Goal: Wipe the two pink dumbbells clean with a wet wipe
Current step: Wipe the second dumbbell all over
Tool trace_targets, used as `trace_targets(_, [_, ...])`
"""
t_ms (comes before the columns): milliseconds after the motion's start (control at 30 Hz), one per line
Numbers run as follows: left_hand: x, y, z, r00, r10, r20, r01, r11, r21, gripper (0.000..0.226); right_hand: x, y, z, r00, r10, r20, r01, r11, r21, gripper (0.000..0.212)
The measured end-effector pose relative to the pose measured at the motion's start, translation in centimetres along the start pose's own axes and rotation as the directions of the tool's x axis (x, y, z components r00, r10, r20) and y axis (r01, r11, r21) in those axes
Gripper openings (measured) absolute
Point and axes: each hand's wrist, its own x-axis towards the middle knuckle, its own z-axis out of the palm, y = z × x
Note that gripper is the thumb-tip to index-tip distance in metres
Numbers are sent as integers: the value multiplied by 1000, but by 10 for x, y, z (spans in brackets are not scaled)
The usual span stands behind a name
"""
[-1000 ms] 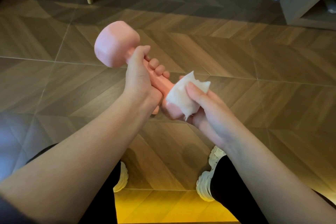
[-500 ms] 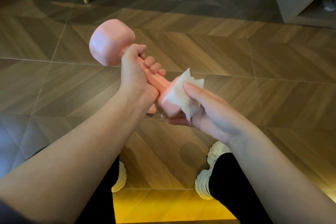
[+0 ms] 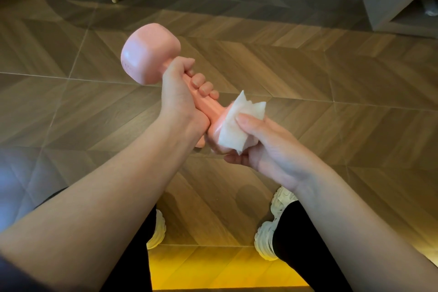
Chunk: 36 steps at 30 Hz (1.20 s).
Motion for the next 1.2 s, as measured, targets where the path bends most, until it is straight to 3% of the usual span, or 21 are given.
trace_targets(100, [-1,-3,1,1000,14,-17,-13,1000,14,30,4,6,11,993,5,-115,-14,997,-80,67])
trace_targets(200, [-1,-4,3,1000,16,-20,-15,1000,24,29,4,3,12,986,38,-160,-44,998,-35,66])
trace_targets(333, [-1,-1,3,999,10,37,-11,1000,13,31,-2,-5,-2,997,60,51,-67,987,148,39])
trace_targets(433, [-3,-2,2,993,-15,114,15,1000,4,32,-6,-5,-3,965,165,201,-211,950,231,67])
trace_targets(500, [-3,-1,3,990,-31,140,28,999,23,32,-6,-4,1,958,151,243,-217,937,274,81])
trace_targets(567, [-2,1,5,990,-55,128,48,997,57,30,-5,-5,2,975,98,199,-152,948,281,84])
trace_targets(733, [1,-5,2,995,-94,25,93,994,51,27,-1,3,6,994,-50,-98,47,998,-33,67])
trace_targets(833, [3,-3,2,995,-102,19,102,995,25,28,-1,5,9,990,-65,-123,57,996,-69,58])
trace_targets(933, [5,2,2,995,-96,37,96,995,5,28,-6,-4,3,997,-71,3,71,997,6,50])
trace_targets(1000, [5,2,1,995,-94,37,94,996,1,29,-10,-6,-2,993,-99,72,104,992,-71,60])
trace_targets(1067, [3,1,0,995,-93,32,92,996,21,28,-10,-1,2,992,-121,27,123,979,-159,69])
trace_targets(1200, [1,-2,3,996,-83,40,81,995,61,29,-2,7,15,981,-111,-162,83,982,-168,65])
